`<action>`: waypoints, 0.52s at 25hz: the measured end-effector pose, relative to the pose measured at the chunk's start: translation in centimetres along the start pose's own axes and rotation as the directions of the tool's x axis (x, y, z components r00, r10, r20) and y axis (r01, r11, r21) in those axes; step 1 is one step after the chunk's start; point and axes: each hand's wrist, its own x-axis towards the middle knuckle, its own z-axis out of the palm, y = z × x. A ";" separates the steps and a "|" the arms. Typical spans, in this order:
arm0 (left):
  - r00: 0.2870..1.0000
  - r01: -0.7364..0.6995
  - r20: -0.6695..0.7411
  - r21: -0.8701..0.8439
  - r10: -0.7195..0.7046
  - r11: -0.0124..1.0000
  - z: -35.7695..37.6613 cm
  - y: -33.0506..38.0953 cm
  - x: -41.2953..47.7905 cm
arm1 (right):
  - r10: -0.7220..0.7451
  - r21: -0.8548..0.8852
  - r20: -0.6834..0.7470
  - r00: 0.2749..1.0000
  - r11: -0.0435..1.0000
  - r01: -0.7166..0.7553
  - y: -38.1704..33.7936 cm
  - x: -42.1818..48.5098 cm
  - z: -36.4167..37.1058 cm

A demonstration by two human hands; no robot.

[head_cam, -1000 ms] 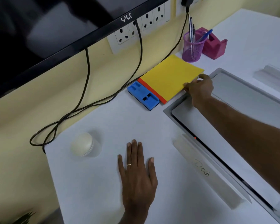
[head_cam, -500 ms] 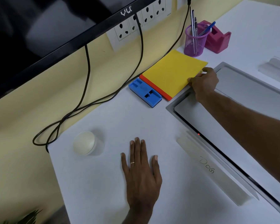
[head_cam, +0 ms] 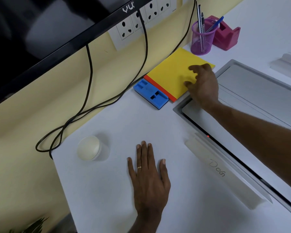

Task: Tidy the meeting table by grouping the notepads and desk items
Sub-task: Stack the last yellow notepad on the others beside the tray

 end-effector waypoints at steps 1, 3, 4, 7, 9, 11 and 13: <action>1.000 -0.001 0.003 0.000 0.001 1.000 0.0 0.0 0.0 | -0.138 -0.057 0.100 0.985 0.988 0.144 -0.2 -0.1 0.1; 1.000 0.002 -0.003 -0.005 -0.002 1.000 0.1 -0.1 0.0 | -0.303 -0.095 0.388 0.870 0.926 0.365 0.1 0.3 0.6; 1.000 0.003 -0.006 -0.006 -0.003 1.000 0.1 -0.1 0.0 | -0.332 -0.121 0.494 0.804 0.889 0.441 0.6 0.6 1.1; 1.000 0.003 -0.009 -0.007 -0.003 1.000 -0.1 0.0 0.0 | -0.355 -0.192 0.582 0.732 0.814 0.548 2.6 1.5 2.3; 1.000 0.004 0.001 -0.001 -0.004 1.000 0.0 -0.1 0.0 | -0.346 -0.201 0.599 0.722 0.808 0.554 2.9 1.7 2.4; 1.000 0.005 0.000 0.005 -0.005 1.000 0.0 -0.2 0.0 | -0.340 -0.196 0.603 0.721 0.813 0.548 2.5 1.7 2.2; 1.000 0.003 -0.008 0.003 -0.003 1.000 0.1 -0.2 -0.1 | -0.338 -0.190 0.603 0.723 0.819 0.542 2.5 1.6 2.0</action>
